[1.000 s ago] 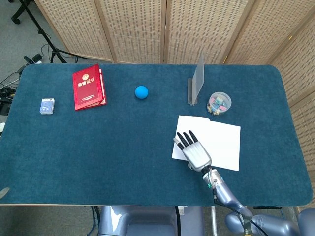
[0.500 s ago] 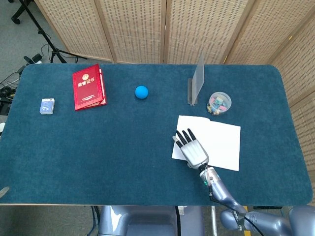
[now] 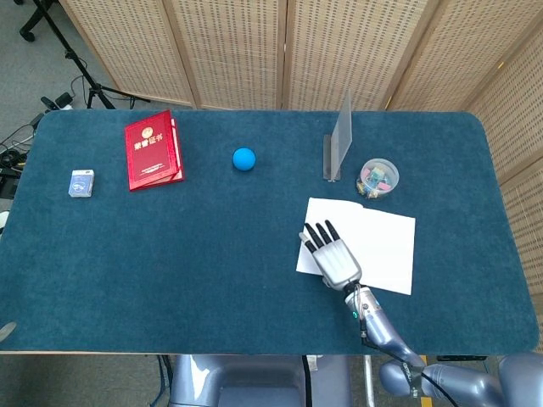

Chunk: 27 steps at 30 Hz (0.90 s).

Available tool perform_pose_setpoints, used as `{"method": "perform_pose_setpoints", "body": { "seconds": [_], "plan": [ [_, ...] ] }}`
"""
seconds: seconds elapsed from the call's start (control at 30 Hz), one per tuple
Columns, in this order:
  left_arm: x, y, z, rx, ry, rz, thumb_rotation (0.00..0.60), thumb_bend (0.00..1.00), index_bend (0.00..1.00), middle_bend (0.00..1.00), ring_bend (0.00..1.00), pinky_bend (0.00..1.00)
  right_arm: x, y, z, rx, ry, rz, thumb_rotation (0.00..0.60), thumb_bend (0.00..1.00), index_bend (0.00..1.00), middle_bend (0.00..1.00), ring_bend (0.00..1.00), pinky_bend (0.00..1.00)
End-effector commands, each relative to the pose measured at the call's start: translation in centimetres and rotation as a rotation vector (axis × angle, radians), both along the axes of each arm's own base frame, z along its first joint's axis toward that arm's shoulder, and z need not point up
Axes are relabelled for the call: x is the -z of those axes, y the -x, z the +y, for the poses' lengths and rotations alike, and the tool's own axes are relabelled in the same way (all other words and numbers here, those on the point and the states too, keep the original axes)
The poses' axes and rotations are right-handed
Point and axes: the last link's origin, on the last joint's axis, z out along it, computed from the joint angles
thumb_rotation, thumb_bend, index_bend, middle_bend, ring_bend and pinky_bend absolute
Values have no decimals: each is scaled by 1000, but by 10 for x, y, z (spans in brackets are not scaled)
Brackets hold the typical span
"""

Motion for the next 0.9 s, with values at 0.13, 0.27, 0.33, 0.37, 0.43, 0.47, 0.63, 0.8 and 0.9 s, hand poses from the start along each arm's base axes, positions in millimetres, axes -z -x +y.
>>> {"method": "perform_pose_setpoints", "body": {
  "seconds": [0.13, 0.27, 0.33, 0.37, 0.43, 0.47, 0.63, 0.8, 0.9],
  "plan": [
    [0, 0, 0, 1, 1, -1, 600, 0, 0, 0, 0, 0, -2, 2, 0, 0, 4, 9, 600, 517, 0, 0, 0, 0],
    [0, 0, 0, 2, 0, -2, 600, 0, 0, 0, 0, 0, 0, 5, 0, 9, 4, 17, 600, 517, 0, 0, 0, 0],
    [0, 0, 0, 2, 1, -2, 600, 0, 0, 0, 0, 0, 0, 6, -1, 15, 3, 11, 600, 519, 0, 0, 0, 0],
    [0, 0, 0, 2, 1, -2, 600, 0, 0, 0, 0, 0, 0, 7, -1, 18, 6, 8, 600, 531, 0, 0, 0, 0],
    [0, 0, 0, 2, 2, -2, 600, 0, 0, 0, 0, 0, -1, 8, -2, 28, 12, -7, 600, 554, 0, 0, 0, 0],
    [0, 0, 0, 2, 2, -2, 600, 0, 0, 0, 0, 0, -2, 9, -2, 34, 18, -21, 600, 568, 0, 0, 0, 0],
    [1, 0, 0, 3, 5, -1, 600, 0, 0, 0, 0, 0, -12, 19, -3, 99, 63, -147, 600, 652, 0, 0, 0, 0],
    [2, -2, -2, 10, 11, 2, 600, 0, 0, 0, 0, 0, -25, 39, 1, 164, 86, -274, 600, 719, 0, 0, 0, 0],
    [3, -2, -2, 15, 13, 5, 600, 0, 0, 0, 0, 0, -33, 51, 2, 201, 96, -332, 600, 724, 0, 0, 0, 0]
  ]
}}
